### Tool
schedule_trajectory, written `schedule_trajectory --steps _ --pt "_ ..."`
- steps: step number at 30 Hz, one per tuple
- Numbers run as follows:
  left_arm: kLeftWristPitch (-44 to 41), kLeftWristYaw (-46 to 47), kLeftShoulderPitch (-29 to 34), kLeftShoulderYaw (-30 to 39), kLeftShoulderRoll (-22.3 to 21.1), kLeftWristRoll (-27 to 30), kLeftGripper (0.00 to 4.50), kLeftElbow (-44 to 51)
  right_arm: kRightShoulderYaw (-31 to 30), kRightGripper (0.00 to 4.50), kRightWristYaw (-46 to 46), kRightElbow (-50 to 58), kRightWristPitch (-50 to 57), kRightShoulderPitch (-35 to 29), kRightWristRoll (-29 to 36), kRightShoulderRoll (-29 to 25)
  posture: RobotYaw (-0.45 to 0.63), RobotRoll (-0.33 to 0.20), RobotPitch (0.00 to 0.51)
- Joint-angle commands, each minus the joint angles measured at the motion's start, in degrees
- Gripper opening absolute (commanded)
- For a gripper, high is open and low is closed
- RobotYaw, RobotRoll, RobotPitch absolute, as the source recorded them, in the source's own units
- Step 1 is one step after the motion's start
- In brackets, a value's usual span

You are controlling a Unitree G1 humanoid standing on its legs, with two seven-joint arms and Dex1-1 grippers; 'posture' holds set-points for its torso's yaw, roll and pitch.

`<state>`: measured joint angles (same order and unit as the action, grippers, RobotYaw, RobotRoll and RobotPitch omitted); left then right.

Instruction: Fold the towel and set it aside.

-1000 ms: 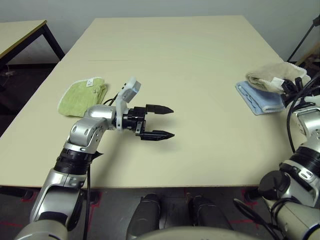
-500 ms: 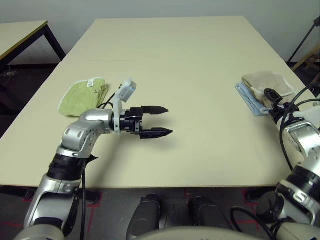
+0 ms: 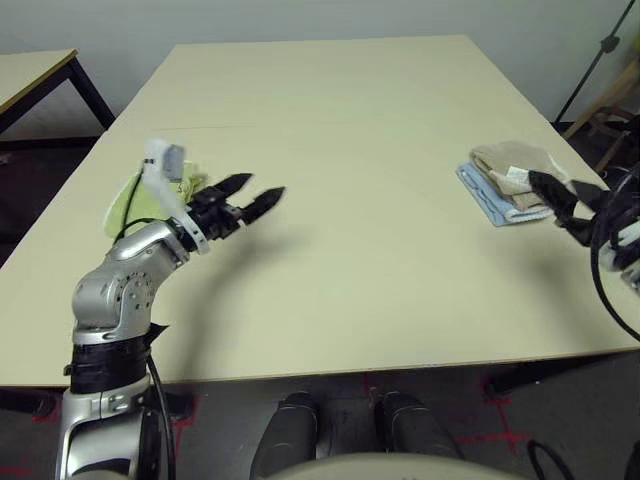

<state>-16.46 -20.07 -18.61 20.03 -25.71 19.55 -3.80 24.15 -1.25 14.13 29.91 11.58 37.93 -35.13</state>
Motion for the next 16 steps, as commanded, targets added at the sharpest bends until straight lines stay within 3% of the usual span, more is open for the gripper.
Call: schedule_trajectory --steps 1,5,8,16 --pt "16.18 3.95 1.36 -0.35 0.09 -8.11 4.50 -8.98 -1.69 4.49 -1.78 -9.15 -10.37 2.04 -7.52 4.29 0.05 0.000 0.084" --pt "25.83 6.84 0.27 0.28 -0.15 -10.94 4.50 -17.61 -1.74 4.49 -3.18 -15.89 -15.98 3.29 -11.56 7.82 0.06 0.000 0.067" --pt "28.70 8.64 -0.75 2.53 -1.09 -10.02 4.50 -22.09 -2.06 4.49 -3.39 -17.86 -17.53 5.08 -12.87 9.99 0.08 0.000 0.088" --pt "32.60 8.27 0.31 4.39 -2.36 -8.30 4.50 -26.22 -1.29 4.49 -2.40 -16.02 -17.06 5.35 -13.52 13.65 0.09 0.000 0.086"
